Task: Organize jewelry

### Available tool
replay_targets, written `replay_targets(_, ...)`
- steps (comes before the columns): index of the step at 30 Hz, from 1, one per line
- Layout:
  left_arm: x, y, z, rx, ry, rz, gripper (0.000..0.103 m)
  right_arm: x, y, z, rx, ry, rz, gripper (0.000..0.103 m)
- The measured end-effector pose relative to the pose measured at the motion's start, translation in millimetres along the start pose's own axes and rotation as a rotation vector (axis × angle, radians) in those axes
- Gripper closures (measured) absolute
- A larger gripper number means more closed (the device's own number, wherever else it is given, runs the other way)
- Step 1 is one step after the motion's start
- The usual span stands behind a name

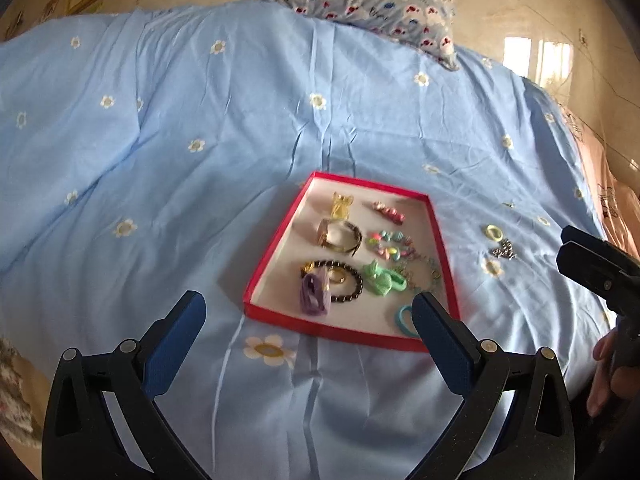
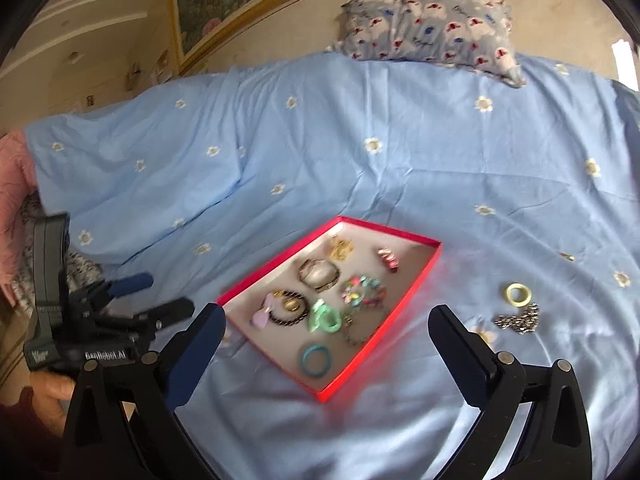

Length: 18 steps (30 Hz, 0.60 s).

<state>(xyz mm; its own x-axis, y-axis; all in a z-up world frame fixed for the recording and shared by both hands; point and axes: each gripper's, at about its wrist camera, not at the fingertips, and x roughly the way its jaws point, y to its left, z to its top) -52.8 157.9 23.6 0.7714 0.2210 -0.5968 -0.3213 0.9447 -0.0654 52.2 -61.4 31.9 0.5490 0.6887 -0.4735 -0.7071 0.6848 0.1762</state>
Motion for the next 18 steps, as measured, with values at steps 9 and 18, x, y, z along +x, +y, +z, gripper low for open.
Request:
replay_targets(9, 17, -2, -25, 0.002, 0.049, 0.067, 0.000, 31, -1, -43, -0.004, 0.048, -0.051, 0.001)
replay_targets(18, 23, -4, -36, 0.025, 0.067, 0.108, 0.000, 41, 2, -61, -0.027, 0.084, -0.029, 0.001)
